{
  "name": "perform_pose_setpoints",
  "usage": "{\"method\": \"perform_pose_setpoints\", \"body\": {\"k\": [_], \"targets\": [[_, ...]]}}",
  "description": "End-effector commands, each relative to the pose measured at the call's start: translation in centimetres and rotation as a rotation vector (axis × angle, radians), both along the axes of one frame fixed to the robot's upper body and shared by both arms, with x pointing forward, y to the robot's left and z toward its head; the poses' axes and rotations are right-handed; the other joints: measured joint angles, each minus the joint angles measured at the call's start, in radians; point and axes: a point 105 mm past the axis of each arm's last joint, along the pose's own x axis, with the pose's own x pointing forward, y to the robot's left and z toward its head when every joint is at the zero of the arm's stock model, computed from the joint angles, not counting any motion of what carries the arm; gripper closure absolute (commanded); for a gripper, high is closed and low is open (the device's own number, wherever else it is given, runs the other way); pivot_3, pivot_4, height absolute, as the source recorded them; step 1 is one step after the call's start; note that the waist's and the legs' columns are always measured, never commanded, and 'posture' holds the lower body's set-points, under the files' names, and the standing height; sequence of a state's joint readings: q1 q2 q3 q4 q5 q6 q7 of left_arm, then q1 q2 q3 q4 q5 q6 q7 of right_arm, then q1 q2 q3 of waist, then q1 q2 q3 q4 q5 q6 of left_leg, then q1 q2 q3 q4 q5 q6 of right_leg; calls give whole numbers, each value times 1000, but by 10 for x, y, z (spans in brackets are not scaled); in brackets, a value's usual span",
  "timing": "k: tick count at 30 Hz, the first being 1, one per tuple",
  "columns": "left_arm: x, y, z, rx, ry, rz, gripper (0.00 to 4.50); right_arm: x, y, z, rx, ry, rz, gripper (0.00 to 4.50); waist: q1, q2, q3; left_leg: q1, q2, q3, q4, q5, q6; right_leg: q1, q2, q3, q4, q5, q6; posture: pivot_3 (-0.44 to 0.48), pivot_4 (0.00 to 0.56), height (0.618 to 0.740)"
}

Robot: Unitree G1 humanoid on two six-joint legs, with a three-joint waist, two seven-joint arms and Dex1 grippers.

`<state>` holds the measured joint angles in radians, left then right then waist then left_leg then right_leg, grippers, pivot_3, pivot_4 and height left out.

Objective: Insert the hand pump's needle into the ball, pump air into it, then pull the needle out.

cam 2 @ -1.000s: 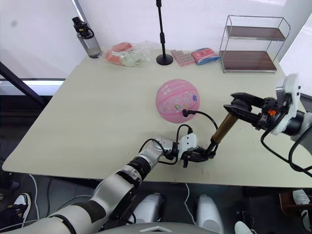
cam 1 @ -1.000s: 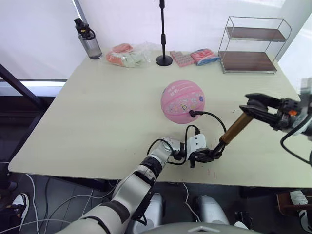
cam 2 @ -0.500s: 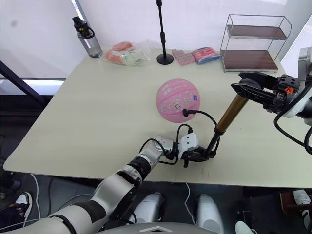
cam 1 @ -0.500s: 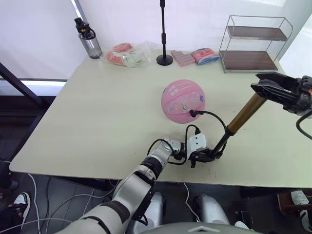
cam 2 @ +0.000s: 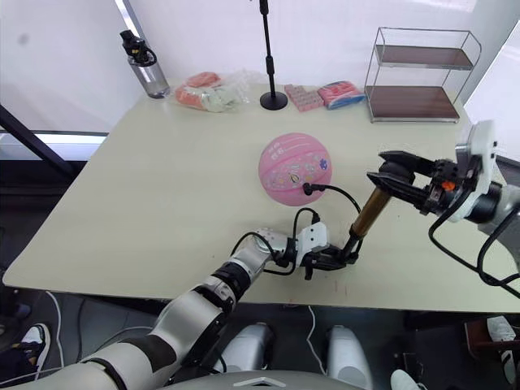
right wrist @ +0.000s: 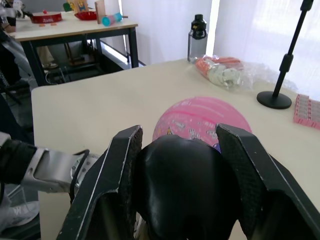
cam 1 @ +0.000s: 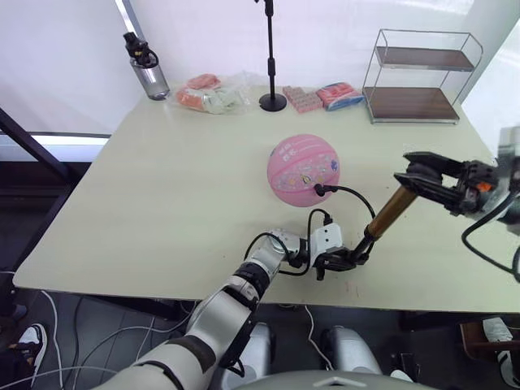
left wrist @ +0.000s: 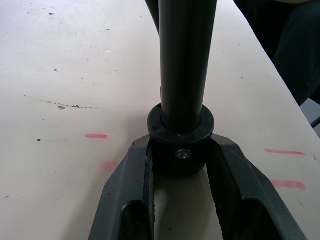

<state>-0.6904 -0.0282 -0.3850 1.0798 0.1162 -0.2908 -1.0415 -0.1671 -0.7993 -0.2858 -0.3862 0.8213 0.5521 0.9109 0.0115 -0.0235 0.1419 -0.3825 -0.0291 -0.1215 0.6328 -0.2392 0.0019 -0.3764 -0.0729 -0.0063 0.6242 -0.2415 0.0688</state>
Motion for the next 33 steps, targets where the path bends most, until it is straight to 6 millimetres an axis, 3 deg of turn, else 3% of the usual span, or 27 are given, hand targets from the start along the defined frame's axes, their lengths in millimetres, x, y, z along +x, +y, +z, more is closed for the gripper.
{"method": "perform_pose_setpoints", "body": {"k": [1, 8, 13, 16, 19, 25, 33], "targets": [[-25, 44, -62, 227, 197, 79, 3465, -3, 9, -36, -40, 105, 37, 2581, 0, 0, 0, 0, 0, 0, 0, 0, 0, 0, 0, 0, 0, 0, 0, 0, 150, 731], [-25, 44, -63, 228, 196, 78, 3465, -9, 18, -91, -75, 174, 42, 2581, -1, -5, -8, 1, 0, -2, -1, 0, 0, 1, 1, 0, 0, 0, 0, 0, 150, 731], [-25, 44, -63, 229, 196, 79, 3465, -13, 18, -115, -75, 212, 23, 2581, -1, -4, -10, 1, 0, -3, -1, 0, 0, 1, 1, 0, 0, 0, 0, 0, 150, 731], [-24, 44, -62, 231, 195, 80, 3465, -15, 21, -118, -78, 205, 36, 2581, -1, -7, -13, 2, 0, -3, -1, 0, 0, 1, 1, 0, 0, -2, -4, 0, 150, 731], [-24, 44, -62, 231, 194, 80, 3465, -12, 20, -108, -66, 171, 33, 2581, -2, -8, -15, 2, 1, -3, -1, 0, 0, 1, 1, 0, 0, -2, -4, 0, 150, 731], [-24, 45, -62, 232, 194, 76, 3465, 1, 4, -52, -15, 46, 1, 2581, 0, -5, -13, 2, 1, -3, -1, -2, -4, 1, 1, 0, 0, -2, -4, 0, 150, 731], [-24, 46, -62, 233, 193, 73, 3465, -1, -11, 7, -11, -52, 8, 2581, 3, 1, -1, -2, -1, -1, -1, 0, 0, 0, 0, 0, 0, 0, 0, 0, 150, 731]]}}
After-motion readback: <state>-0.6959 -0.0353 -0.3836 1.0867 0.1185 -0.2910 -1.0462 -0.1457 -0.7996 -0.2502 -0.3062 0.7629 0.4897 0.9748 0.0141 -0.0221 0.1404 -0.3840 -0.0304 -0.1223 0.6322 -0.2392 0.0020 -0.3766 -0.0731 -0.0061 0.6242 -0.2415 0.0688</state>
